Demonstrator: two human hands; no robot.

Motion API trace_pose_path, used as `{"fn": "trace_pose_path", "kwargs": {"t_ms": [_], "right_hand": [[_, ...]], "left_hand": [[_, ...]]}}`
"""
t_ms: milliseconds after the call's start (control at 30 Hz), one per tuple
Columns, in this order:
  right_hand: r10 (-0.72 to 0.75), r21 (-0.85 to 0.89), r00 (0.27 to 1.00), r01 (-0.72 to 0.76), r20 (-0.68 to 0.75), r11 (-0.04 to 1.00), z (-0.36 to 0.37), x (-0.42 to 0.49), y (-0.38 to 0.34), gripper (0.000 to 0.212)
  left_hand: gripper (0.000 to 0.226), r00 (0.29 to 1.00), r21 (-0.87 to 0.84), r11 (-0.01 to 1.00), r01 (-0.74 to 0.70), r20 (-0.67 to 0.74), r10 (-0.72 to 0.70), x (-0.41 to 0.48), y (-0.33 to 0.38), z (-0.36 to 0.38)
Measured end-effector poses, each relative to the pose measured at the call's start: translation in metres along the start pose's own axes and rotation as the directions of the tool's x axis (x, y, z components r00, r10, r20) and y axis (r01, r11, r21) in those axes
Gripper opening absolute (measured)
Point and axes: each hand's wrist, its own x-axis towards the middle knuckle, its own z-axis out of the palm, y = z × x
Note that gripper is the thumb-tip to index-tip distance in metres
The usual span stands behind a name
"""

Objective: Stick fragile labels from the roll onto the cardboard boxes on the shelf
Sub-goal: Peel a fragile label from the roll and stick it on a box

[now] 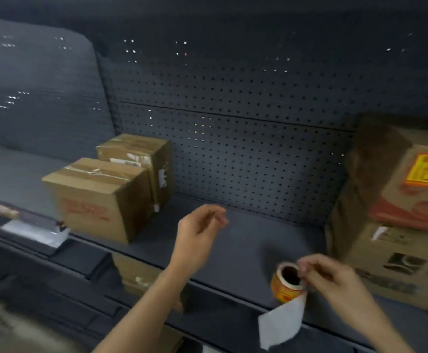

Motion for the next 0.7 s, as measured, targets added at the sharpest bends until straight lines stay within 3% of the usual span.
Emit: {"fn": "trace_pose_path", "kwargs": {"t_ms": [167, 300, 400, 500, 567, 700], "right_hand": [[0.023, -0.027, 0.994, -0.021, 0.105, 0.999, 0.075, 0.026, -0.028, 0.026], [0.014, 0.009, 0.974, -0.017, 0.225, 1.000, 0.139, 0.043, -0.065, 0.017], [0.001, 0.073, 0.958, -0.023, 0.286, 0.997, 0.189, 0.059, -0.090, 0.019], [-0.029, 0.101, 0.944, -0.004, 0.327, 0.995, 0.230, 0.073, -0.119, 0.039], [-0.055, 0.108, 0.941, 0.020, 0.333, 0.994, 0.252, 0.082, -0.138, 0.053], [-0.051, 0.128, 0.940, 0.008, 0.338, 0.992, 0.288, 0.096, -0.166, 0.075]], "left_hand": [[0.022, 0.958, 0.108, 0.994, -0.018, -0.282, 0.048, 0.006, -0.028, -0.086], [0.025, 0.871, 0.195, 0.980, -0.046, -0.472, 0.135, 0.020, -0.048, -0.158], [0.031, 0.793, 0.201, 0.979, 0.025, -0.601, 0.103, 0.034, -0.075, -0.208], [0.042, 0.730, 0.247, 0.955, 0.163, -0.681, 0.051, 0.050, -0.091, -0.244], [0.054, 0.710, 0.183, 0.952, 0.245, -0.703, -0.047, 0.060, -0.095, -0.261], [0.067, 0.710, 0.077, 0.947, 0.312, -0.681, -0.179, 0.076, -0.113, -0.290]]}}
